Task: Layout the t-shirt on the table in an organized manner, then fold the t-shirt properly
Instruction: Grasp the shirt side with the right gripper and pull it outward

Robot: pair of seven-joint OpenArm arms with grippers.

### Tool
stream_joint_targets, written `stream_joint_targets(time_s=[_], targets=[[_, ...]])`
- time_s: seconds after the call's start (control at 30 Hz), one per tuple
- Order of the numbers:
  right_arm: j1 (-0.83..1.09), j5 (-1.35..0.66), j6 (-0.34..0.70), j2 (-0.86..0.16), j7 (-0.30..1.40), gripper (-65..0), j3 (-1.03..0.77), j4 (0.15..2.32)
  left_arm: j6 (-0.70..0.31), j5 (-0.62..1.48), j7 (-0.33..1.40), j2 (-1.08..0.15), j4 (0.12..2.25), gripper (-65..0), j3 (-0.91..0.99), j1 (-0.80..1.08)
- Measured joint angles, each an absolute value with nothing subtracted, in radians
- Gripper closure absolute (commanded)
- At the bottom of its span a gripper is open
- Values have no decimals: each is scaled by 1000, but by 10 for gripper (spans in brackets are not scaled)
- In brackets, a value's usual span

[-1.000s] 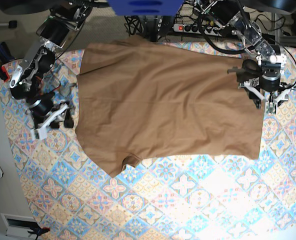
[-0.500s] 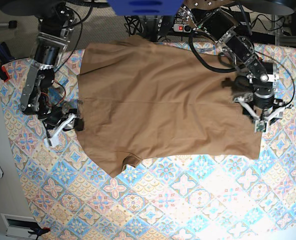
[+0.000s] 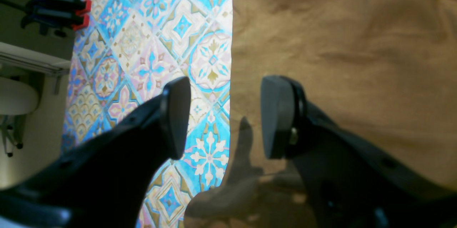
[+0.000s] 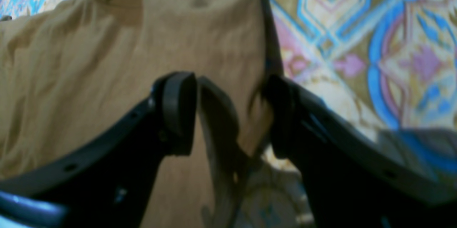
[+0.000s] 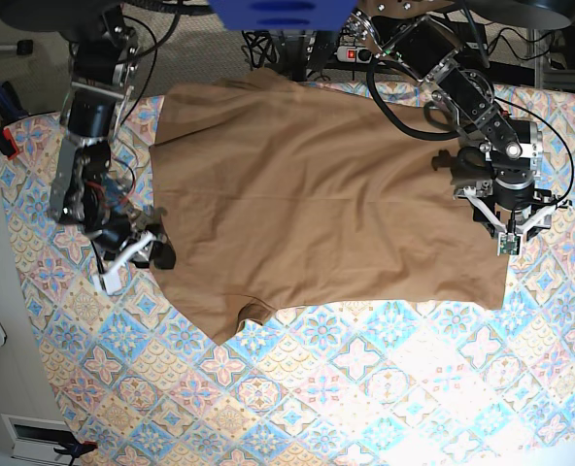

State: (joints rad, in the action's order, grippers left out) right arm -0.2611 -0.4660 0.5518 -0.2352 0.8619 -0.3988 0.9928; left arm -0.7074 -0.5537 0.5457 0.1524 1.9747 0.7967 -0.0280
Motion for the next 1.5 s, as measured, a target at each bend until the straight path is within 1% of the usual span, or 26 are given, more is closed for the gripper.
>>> stream_joint_targets(time_s=[0.03,0.1,0.23,0.43,0.53,0.6,0.67,0.83,0.93,1.0,1.03,1.13,1.2,1.3,1.5], targets=[[-276,-459,549,-235,865,-297,-398,982,-707,-554,545,152,1975,-311,797,-28],[-296,-454,538,-233,860,-222,-374,964,-707,-554,546,152,1975,-309,797,-28],[-356,-436,533,-250,867,0,-292,912,-707,-559,546,152,1975,-307,801,-28],[-446,-421,535,-250,818,0,-266,771,-704,-616,546,153,1975,-307,802,-27],[-505,-314,550,-249,778,0,-268,701,-707,-611,539,152,1975,-307,799,-21],[-556,-224,542,-247,752,0,-271,657,-707,-612,539,152,1975,-307,799,-9],[-591,-184,531,-250,693,0,-274,617,-707,-616,548,153,1975,-307,801,-6],[-678,-159,530,-252,644,0,-275,494,-708,-611,538,152,1975,-307,801,-1],[-726,-176,533,-251,549,0,-275,431,-707,-615,544,153,1975,-307,802,17],[-731,-177,533,-250,517,0,-275,397,-707,-615,546,152,1975,-307,803,16],[-728,-170,529,-250,518,0,-275,385,-707,-614,544,152,1975,-307,803,14],[-747,-152,436,-250,513,0,-268,369,-707,-614,542,152,1975,-307,801,14],[-783,-158,410,-252,456,0,-270,373,-707,-615,543,153,1975,-307,801,14],[-818,-182,401,-252,371,0,-275,390,-708,-614,542,152,1975,-307,801,14],[-779,-170,395,-252,376,0,-273,375,-708,-611,543,152,1975,-309,826,13]])
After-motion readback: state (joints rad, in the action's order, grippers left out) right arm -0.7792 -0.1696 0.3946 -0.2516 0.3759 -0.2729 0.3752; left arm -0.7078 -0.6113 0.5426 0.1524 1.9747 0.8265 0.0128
